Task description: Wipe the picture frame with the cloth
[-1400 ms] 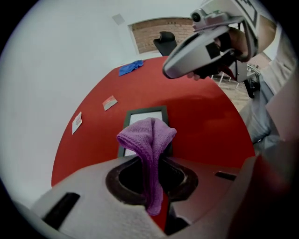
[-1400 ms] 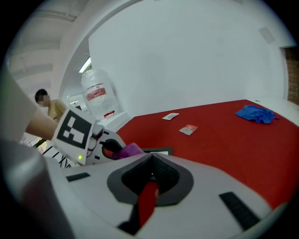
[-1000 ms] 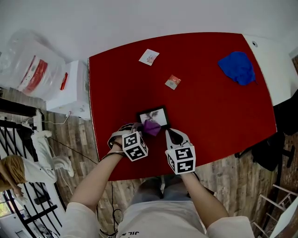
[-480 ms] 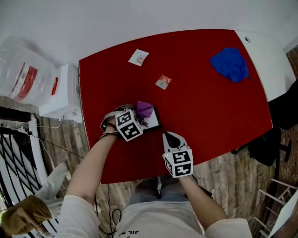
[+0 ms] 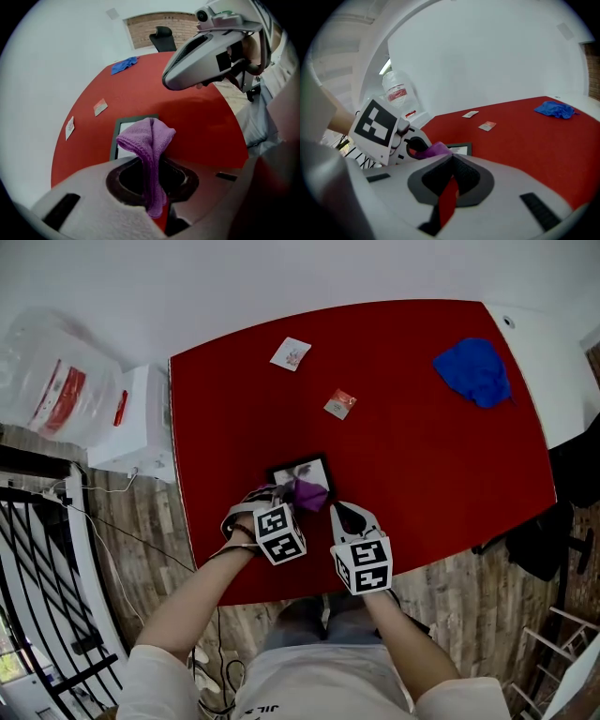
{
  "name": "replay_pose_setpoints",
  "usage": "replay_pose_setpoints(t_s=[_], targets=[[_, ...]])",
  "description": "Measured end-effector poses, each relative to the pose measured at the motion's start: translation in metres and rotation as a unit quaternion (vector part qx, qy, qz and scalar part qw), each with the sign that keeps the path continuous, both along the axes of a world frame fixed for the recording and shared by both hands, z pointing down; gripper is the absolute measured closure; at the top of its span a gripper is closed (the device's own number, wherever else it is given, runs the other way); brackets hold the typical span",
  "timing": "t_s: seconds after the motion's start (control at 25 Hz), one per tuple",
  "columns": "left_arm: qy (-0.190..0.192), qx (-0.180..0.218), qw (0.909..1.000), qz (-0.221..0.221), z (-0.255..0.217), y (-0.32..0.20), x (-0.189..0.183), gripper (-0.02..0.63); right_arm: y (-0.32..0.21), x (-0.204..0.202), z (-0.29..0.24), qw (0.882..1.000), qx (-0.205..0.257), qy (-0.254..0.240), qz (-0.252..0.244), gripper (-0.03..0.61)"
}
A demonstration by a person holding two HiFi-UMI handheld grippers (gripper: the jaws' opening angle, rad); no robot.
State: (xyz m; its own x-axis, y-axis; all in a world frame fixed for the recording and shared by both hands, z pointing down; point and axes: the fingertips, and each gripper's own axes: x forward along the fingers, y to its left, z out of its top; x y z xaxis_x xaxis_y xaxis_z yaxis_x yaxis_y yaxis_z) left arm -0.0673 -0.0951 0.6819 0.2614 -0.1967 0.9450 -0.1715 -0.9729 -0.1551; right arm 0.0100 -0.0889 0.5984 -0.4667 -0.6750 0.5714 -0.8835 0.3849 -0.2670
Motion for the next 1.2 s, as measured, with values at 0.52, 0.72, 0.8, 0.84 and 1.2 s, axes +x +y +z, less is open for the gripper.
replay_pose_setpoints(t_s=[0.52,0.72,0.8,0.84,1.2], targets=[[-0.011,0.02,0.9995,-0.024,-0.013,-0.073,-0.006,0.557,0.013,0.0,0.001,1.0,-0.006,0.002,-0.001,0.575],[-0.013,0.013,0.9992,-0.037,-0.017,-0.103,-0.004,0.557,0.016,0.009,0.005,1.0,-0.011,0.005,0.006,0.575],[-0.01,0.0,0.9992,-0.039,-0.012,-0.097,-0.001,0.557,0.017,0.01,0.006,1.0,-0.014,0.005,0.008,0.575],[-0.008,-0.005,0.9992,-0.038,-0.009,-0.091,0.0,0.557,0.016,0.01,0.006,1.0,-0.013,0.004,0.007,0.575],[0.034,-0.049,0.9982,-0.001,-0.001,-0.002,0.021,0.557,0.008,0.002,-0.002,1.0,-0.005,-0.017,0.006,0.575]])
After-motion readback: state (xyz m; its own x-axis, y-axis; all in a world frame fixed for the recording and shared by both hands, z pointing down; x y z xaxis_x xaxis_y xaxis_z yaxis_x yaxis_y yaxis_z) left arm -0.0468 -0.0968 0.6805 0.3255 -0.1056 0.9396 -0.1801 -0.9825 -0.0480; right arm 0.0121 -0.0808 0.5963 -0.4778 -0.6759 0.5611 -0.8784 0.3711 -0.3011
